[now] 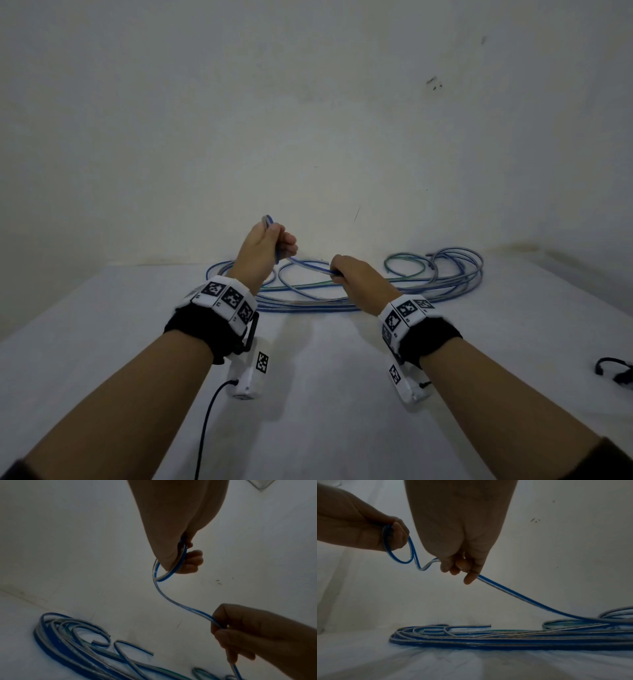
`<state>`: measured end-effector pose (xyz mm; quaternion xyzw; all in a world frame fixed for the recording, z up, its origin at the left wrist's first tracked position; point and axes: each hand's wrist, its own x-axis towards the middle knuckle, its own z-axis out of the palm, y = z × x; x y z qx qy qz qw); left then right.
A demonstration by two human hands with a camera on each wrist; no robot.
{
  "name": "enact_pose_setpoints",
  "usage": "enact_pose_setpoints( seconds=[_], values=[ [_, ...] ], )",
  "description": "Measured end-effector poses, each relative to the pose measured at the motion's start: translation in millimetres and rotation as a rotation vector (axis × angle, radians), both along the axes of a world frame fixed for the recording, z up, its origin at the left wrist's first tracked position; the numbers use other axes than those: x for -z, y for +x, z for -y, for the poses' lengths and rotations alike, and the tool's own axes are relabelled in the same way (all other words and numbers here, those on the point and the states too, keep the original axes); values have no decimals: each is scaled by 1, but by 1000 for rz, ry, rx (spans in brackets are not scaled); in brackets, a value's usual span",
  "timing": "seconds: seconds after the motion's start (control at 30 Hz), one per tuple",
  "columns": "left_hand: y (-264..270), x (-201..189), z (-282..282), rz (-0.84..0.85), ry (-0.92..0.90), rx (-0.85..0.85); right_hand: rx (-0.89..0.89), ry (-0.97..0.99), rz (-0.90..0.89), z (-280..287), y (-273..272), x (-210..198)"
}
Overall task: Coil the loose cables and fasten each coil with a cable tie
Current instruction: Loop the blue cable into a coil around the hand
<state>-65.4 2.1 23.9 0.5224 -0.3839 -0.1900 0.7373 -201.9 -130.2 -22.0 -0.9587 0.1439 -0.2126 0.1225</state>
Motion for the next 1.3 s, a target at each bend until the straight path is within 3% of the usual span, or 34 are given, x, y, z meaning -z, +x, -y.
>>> enact_pose_setpoints(
  seconds=[0.2,0.33,0.43,0.53,0.67,0.77,0.93,1.1,1.17,1.3],
  values=[
    [-2,21,1,486,292,-46,-125,-64,65,-6,2,-11],
    [-4,23,-2,408,386,-9,-108,-65,97,-8,-1,-18],
    [-9,17,-5,502,453,-36,-20,-172,91,-8,-3,-16],
    [-8,13,-4,621,512,-58,54,-374,198,-6,-3,-9],
    [0,14,-7,708,583,-73,133,-339,235,-1,-2,-5],
    [0,14,-10,794,647,-52,55,-273,154,-3,-1,-11],
    [2,20,-15,649,630,41,38,-204,-18,-11,-2,-26],
    [1,13,-18,618,587,47,6,-100,71,-10,-4,-25],
    [6,11,-21,530,540,56,13,-80,79,-4,-9,-23],
    [11,11,-27,438,527,127,121,-177,119,10,-14,-14]
  ],
)
